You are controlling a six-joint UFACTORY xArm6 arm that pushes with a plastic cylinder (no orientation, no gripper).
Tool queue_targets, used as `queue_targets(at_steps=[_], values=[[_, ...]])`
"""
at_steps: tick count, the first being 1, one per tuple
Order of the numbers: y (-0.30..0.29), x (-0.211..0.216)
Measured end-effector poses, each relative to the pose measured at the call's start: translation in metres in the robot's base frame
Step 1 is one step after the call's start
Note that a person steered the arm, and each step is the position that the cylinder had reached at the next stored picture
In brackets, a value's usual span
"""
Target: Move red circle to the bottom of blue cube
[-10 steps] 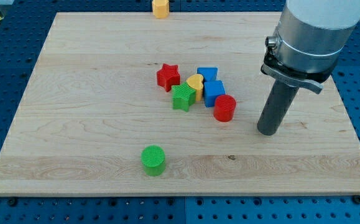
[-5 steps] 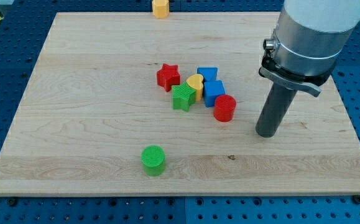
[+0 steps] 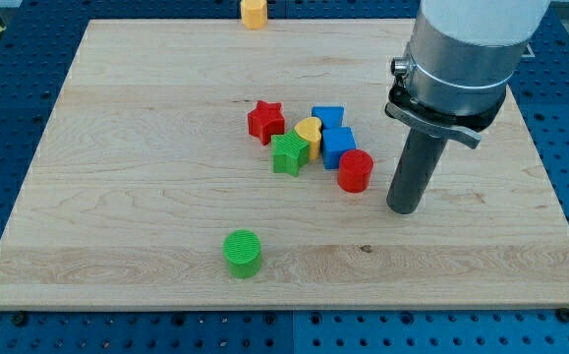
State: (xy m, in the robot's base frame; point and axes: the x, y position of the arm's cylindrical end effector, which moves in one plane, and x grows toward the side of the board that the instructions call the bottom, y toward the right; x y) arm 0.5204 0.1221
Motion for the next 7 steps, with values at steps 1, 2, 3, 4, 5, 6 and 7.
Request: queue_targets(at_steps=[1,2,3,4,5,6,7], values=[[-0.005,0.000],[-0.017,0.000],[-0.031,0.000],[-0.037,0.000],[-0.037,0.000],[-0.037,0.008],[-0.025,0.011]])
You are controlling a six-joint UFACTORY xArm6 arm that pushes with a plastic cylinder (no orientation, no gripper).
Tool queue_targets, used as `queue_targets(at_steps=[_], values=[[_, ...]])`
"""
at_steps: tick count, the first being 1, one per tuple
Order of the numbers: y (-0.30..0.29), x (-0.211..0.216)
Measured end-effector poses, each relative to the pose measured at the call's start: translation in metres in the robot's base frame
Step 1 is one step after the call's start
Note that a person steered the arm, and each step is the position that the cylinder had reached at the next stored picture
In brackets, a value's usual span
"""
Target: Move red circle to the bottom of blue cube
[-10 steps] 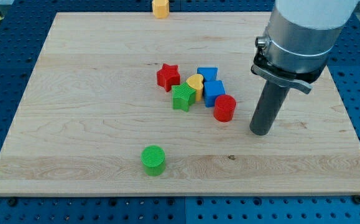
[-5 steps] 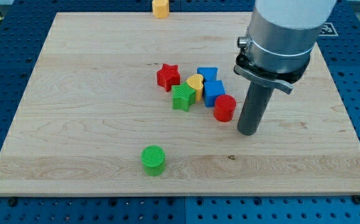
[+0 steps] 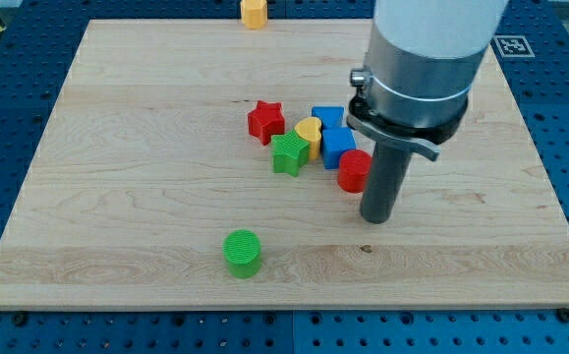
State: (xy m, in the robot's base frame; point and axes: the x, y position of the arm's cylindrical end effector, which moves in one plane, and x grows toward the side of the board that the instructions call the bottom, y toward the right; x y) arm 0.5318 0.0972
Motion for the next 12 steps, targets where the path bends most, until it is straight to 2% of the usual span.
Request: queue_targets(at_steps=[2,4,7,12], values=[[0.026,-0.031],[0.018,-0.062],[-0.005,-0.064],[0.019,-0.062]])
